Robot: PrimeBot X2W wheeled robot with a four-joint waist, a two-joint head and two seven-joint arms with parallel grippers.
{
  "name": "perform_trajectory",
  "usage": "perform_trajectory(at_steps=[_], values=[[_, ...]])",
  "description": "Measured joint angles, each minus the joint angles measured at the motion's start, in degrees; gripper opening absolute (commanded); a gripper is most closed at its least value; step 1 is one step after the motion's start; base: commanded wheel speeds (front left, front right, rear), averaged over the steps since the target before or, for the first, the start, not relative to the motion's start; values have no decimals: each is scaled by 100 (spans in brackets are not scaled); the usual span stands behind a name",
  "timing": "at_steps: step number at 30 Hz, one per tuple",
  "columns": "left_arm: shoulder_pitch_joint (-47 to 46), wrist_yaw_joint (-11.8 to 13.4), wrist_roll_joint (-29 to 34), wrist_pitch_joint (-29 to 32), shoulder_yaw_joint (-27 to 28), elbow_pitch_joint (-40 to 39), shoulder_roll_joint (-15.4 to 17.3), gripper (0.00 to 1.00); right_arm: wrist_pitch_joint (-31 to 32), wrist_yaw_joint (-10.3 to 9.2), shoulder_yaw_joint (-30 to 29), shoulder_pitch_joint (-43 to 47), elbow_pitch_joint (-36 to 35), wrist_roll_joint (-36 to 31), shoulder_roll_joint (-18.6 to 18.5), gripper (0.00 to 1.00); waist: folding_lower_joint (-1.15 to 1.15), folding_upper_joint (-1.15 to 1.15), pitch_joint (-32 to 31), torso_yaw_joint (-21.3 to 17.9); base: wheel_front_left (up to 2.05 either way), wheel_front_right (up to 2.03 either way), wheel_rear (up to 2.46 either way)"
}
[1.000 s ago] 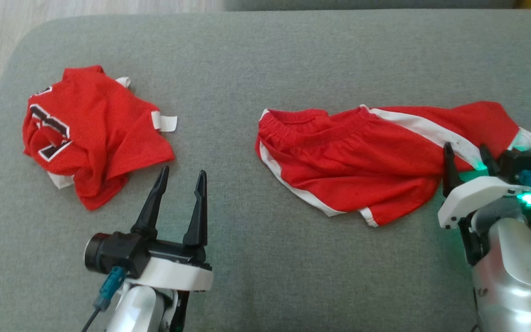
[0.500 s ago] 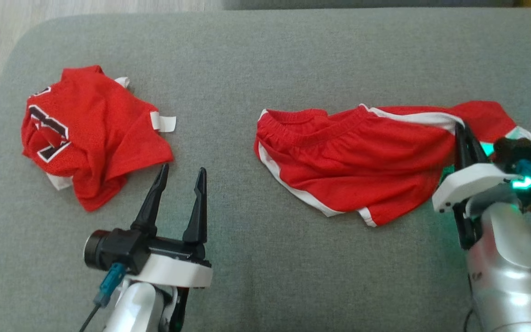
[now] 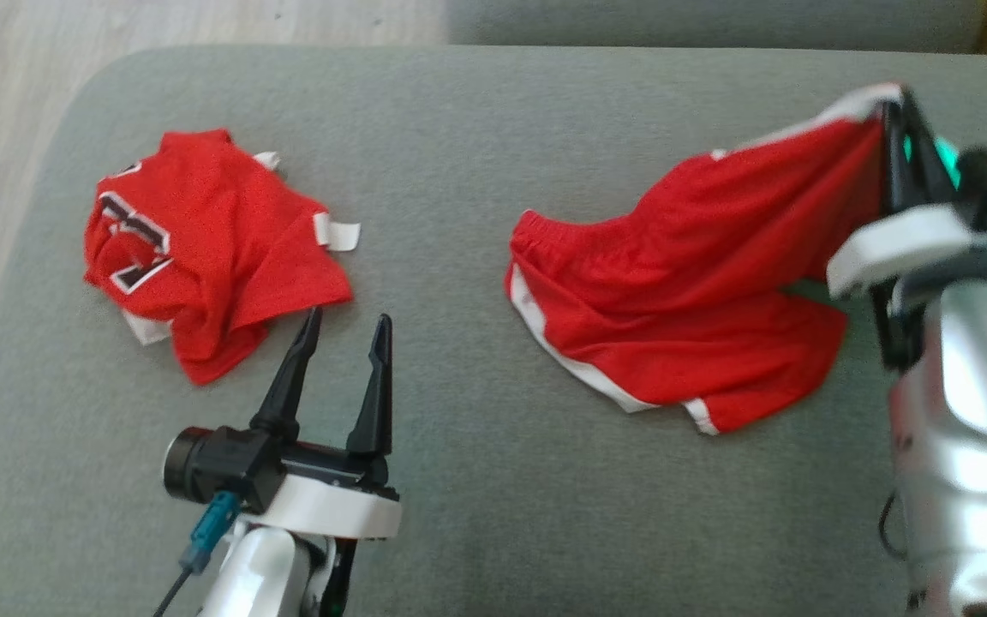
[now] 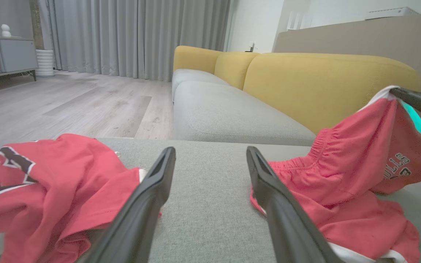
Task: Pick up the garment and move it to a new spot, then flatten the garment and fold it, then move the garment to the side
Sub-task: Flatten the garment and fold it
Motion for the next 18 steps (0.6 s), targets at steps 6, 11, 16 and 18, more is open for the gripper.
perform_trajectory(at_steps=[6, 11, 16, 18], values=[[-22, 49, -156, 0, -210, -114, -2, 100, 380, 0, -177, -743, -52, -625, -162, 0, 0, 0, 184, 363, 0, 0, 0], [-201, 102, -260, 0, -383, -142, -5, 100, 522, 0, -219, -1860, 592, -1173, -760, 0, 1, 0, 462, 837, 0, 0, 0], [-327, 155, -367, 0, -490, -145, -8, 100, 617, 0, -243, -2555, 1574, -1700, -1151, 100, 2, 0, 644, 1166, 0, 0, 0], [-327, 198, -404, 0, -486, -146, -7, 100, 601, 0, -268, -2562, 1849, -1808, -1165, 100, 1, 0, 684, 1211, 0, 0, 0]])
